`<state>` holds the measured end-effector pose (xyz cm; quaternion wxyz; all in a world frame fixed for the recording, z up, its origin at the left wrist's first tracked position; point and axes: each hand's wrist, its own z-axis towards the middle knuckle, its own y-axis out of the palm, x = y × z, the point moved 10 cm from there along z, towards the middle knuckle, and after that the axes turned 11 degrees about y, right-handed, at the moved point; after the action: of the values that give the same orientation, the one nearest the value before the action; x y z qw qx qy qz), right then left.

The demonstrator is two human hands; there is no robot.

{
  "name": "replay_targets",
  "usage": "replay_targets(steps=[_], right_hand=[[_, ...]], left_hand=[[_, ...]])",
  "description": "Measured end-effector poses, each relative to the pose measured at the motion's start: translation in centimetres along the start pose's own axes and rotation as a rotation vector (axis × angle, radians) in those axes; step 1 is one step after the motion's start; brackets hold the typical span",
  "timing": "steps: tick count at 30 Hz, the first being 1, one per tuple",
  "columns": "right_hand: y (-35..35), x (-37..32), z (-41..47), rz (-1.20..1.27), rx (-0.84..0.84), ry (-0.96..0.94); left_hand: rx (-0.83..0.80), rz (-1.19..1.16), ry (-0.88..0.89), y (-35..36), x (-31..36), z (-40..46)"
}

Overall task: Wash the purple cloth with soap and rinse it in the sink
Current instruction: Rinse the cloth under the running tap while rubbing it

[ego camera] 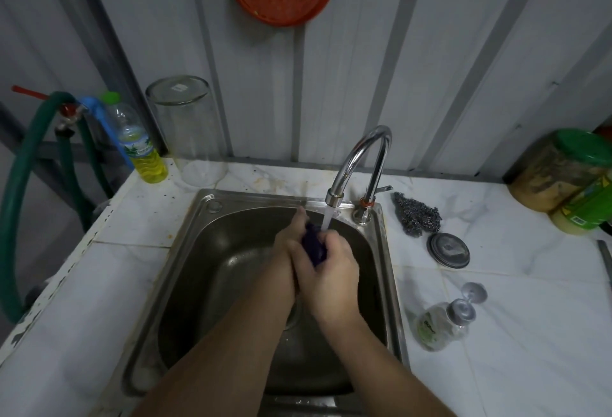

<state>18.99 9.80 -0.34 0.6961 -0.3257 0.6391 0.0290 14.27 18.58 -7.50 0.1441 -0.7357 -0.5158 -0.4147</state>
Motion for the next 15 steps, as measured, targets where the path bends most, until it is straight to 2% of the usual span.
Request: replay_targets(steps=[3,6,10,12,13,15], right_hand=[[0.0,0.8,3.1,0.042,-0.029,0.134],[-0.4,1.4,6.1,0.058,-0.033,0.25],[0.3,6.3,8.0,0.109,-0.026,0.521],[1.0,8.2,7.1,0.187,-0.043,0.643],[1.1,8.4,6.2,0.232,-0.051,0.656],[0.6,6.9,4.4,0.308,-0.034,0.57]], left_hand=[[-0.015,-0.053,-0.019,0.5,-0.4,-0.6],[-0.031,0.02,0.027,0.8,0.1,-0.9],[-0.002,0.106,0.097,0.6,0.9,-0.8],[-0.008,0.074,0.141,0.6,1.3,-0.8],[-0.011,0.038,0.159,0.5,1.3,-0.5],[-0.003,0.005,0.175,0.2,2.0,-0.2]])
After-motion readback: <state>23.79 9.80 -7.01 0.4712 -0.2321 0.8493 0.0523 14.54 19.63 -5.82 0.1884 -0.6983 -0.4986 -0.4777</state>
